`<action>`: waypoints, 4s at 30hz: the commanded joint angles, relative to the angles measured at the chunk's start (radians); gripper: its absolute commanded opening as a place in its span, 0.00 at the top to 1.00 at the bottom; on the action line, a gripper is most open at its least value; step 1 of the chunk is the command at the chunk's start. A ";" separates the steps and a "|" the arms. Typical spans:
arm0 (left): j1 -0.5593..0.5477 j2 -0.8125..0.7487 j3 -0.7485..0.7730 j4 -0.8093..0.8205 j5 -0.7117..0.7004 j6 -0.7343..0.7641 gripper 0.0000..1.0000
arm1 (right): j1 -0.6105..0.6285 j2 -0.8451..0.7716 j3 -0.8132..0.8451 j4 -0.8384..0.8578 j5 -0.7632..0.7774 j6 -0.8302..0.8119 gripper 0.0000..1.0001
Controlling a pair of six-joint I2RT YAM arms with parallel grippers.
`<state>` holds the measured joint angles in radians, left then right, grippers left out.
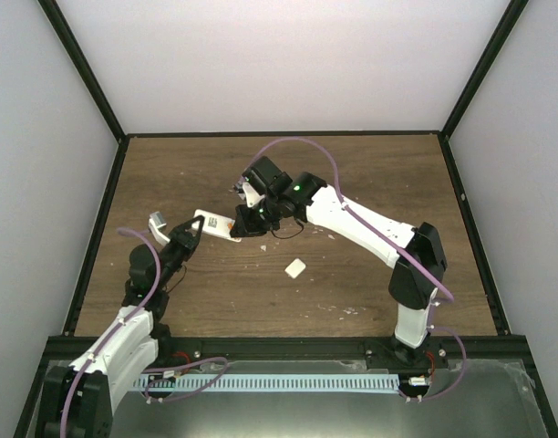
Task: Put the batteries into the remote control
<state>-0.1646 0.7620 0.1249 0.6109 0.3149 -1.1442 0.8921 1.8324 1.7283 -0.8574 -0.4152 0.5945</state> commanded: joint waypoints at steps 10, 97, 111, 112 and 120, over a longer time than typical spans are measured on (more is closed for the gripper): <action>-0.007 -0.008 0.026 0.001 -0.020 0.047 1.00 | -0.030 0.058 0.071 -0.080 -0.038 0.025 0.99; -0.047 0.189 0.119 -0.003 -0.004 0.049 1.00 | -0.076 0.368 0.318 -0.347 -0.009 0.077 0.99; -0.047 0.230 0.120 0.024 0.005 0.002 1.00 | -0.076 0.380 0.344 -0.346 -0.030 0.071 0.99; -0.047 0.237 0.116 0.036 0.008 -0.013 1.00 | -0.076 0.380 0.347 -0.350 -0.020 0.071 0.99; -0.053 0.278 0.044 0.188 -0.008 -0.167 1.00 | -0.079 0.400 0.380 -0.387 0.007 0.100 0.99</action>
<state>-0.2085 1.0336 0.1917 0.6212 0.3145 -1.2022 0.8154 2.1967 2.0548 -1.1980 -0.4286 0.6731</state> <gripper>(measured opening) 0.162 0.010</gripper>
